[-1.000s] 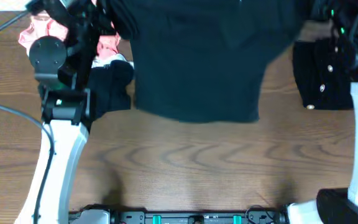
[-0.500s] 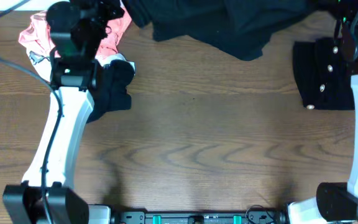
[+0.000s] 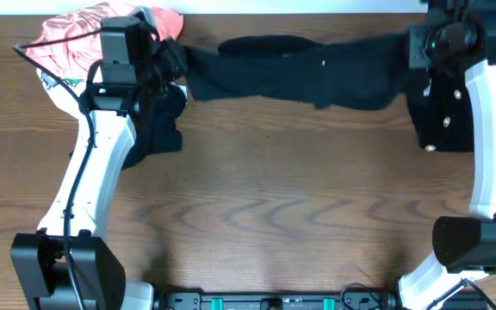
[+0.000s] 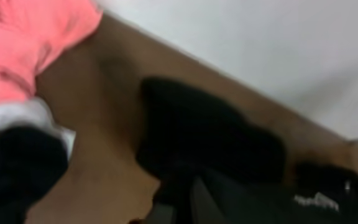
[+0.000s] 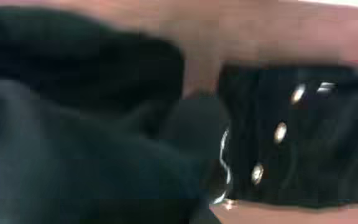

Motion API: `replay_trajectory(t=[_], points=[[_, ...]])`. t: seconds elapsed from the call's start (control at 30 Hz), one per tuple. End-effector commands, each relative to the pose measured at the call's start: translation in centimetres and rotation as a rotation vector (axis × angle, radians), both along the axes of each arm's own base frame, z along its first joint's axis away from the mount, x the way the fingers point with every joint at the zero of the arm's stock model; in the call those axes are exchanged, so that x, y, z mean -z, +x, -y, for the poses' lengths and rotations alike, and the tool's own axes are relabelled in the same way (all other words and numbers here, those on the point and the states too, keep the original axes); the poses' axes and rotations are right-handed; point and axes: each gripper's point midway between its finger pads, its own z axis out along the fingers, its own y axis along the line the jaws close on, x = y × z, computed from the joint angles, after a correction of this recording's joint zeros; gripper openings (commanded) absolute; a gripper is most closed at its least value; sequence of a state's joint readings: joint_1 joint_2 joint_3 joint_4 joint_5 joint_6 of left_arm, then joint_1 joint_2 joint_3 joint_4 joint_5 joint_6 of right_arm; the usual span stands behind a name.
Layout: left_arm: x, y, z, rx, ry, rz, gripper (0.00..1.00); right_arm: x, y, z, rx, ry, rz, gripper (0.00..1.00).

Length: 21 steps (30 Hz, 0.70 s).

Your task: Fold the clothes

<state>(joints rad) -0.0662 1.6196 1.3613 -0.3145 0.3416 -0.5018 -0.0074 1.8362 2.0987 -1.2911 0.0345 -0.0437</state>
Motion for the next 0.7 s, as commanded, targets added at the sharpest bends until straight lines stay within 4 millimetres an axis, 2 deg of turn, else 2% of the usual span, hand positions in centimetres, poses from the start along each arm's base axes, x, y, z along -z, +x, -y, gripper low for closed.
replay_trajectory(t=[0.0,0.17,0.43,0.6,0.67], points=[[-0.2,-0.7,-0.4,0.008,0.023,-0.021,0.06,-0.1,-1.5,-0.1,0.019,0.044,-0.043,0.01],[2.4,-3.2,-0.6,0.017,0.039,-0.168,0.06,1.3,-4.4,-1.1,-0.002,0.095,-0.175,0.01],[4.9,-6.5,-0.8,0.1,0.118,-0.304,0.06,2.1,-6.9,-1.3,-0.001,0.106,-0.28,0.01],[4.2,-6.5,-0.3,0.158,0.128,-0.267,0.06,2.0,-7.2,-1.7,-0.012,0.105,-0.287,0.01],[2.6,-6.2,0.5,0.207,0.116,-0.194,0.06,1.4,-6.9,-2.2,-0.038,0.098,-0.252,0.01]])
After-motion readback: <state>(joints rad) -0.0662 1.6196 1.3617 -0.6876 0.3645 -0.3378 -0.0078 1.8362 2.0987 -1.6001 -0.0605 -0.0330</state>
